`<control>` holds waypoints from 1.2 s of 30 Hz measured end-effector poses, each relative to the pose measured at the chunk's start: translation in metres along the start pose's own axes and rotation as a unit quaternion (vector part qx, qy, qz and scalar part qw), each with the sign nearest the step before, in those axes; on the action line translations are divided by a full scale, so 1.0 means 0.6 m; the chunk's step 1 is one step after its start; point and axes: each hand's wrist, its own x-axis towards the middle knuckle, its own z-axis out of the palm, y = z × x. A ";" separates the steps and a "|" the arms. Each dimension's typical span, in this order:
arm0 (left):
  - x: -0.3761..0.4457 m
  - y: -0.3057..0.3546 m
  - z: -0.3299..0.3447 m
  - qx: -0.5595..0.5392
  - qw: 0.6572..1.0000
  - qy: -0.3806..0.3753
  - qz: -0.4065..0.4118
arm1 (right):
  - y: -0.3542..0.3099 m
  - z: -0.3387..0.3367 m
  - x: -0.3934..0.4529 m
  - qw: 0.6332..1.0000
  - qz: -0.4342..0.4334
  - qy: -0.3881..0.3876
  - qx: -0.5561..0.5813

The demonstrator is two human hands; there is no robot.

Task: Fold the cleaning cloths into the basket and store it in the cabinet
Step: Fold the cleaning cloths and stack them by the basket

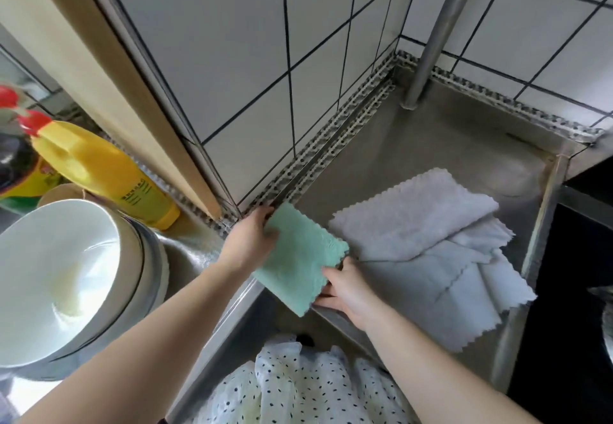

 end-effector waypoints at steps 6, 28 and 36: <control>-0.031 -0.009 0.024 0.195 0.973 0.004 0.128 | 0.018 -0.004 0.009 0.996 -0.014 0.059 -0.067; -0.032 -0.007 0.097 0.198 0.941 -0.005 0.275 | 0.075 -0.113 -0.019 0.716 -0.384 0.201 -0.548; 0.007 0.118 0.128 0.183 0.915 -0.079 0.350 | 0.059 -0.240 -0.038 0.705 -0.275 0.352 -0.551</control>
